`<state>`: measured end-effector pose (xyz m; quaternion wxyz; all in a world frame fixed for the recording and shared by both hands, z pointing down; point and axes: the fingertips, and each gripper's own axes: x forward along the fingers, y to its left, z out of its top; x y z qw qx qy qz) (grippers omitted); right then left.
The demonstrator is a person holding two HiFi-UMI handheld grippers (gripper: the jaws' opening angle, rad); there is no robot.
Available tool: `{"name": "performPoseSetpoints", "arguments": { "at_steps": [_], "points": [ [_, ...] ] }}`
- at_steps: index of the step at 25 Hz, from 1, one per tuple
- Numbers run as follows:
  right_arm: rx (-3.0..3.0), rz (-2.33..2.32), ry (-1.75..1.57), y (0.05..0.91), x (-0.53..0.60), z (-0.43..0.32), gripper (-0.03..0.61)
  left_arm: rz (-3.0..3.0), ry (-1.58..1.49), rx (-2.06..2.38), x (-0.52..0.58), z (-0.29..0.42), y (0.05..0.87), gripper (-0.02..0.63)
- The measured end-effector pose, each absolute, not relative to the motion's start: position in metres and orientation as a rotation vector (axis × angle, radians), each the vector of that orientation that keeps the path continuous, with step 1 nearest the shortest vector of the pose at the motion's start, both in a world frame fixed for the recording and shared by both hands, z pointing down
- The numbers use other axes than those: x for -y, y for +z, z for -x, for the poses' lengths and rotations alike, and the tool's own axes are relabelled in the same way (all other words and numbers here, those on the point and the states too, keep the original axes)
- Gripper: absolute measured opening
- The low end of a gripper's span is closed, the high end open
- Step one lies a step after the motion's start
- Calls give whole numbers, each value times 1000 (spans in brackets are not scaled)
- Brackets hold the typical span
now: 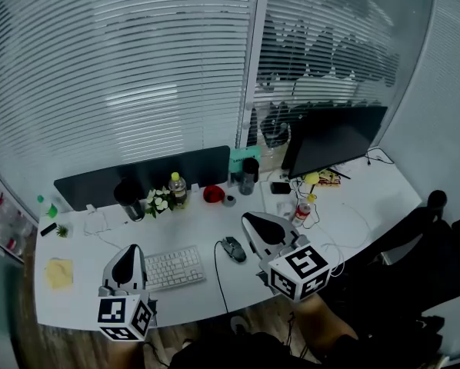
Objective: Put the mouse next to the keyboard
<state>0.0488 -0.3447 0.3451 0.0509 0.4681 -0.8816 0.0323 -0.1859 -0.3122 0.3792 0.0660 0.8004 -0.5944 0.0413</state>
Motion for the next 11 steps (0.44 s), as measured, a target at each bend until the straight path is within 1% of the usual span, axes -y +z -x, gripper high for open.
{"name": "performPoseSetpoints", "arguments": {
  "at_steps": [6,11],
  "points": [
    [2682,-1435,124,350,349,-50,-2,-2375,169,1818,314,186,388,29],
    [2676,-1458,126,349,351,-53,-2,-2385,109,1821,314,182,384,29]
  ]
}}
